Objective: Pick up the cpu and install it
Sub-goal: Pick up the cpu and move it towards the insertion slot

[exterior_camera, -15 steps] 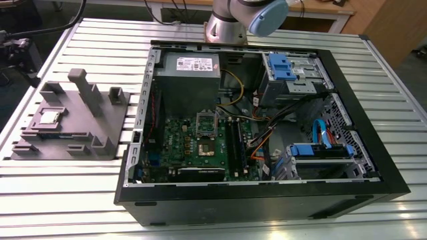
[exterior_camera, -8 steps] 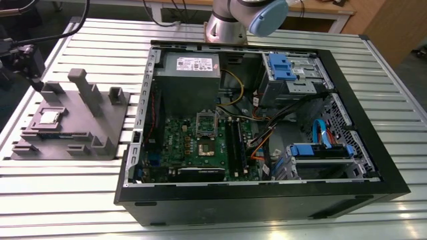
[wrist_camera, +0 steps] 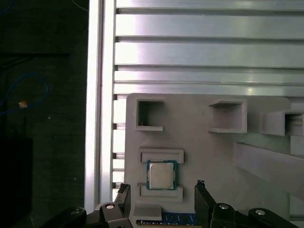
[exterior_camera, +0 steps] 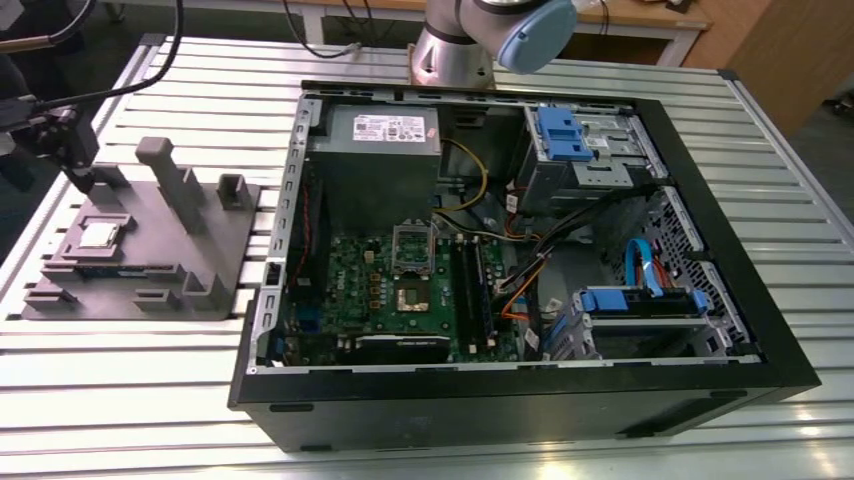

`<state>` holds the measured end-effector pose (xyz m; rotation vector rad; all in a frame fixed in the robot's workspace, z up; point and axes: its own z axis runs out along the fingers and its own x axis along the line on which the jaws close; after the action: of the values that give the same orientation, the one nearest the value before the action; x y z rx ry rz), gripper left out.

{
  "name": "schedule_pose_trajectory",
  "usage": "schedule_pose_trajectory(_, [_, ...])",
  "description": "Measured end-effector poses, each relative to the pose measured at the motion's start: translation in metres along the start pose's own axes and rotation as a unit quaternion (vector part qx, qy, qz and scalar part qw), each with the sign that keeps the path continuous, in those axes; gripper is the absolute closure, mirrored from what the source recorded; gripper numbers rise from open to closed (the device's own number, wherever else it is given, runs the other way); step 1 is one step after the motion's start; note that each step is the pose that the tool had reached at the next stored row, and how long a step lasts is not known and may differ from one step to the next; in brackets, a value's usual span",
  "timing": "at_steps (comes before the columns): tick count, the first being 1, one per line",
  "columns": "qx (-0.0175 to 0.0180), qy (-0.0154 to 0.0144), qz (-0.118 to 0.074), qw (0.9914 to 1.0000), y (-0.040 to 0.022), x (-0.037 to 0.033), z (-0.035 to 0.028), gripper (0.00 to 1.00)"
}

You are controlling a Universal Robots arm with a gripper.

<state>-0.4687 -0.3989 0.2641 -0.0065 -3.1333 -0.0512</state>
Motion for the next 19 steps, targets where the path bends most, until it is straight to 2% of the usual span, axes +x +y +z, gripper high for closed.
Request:
schedule_pose_trajectory(9, [0.0,-0.0001,0.0,1.0,-0.0005,-0.0006,0.0164,0.36])
schedule_pose_trajectory(13, [0.0001,0.0001,0.0,1.0,-0.0006,-0.0005,0.017,0.36])
schedule_pose_trajectory(17, [0.0,0.0,0.0,1.0,-0.0007,-0.0006,0.0223,0.36])
schedule_pose_trajectory(19, [0.0,0.0,0.0,1.0,-0.0007,-0.0006,0.0223,0.36])
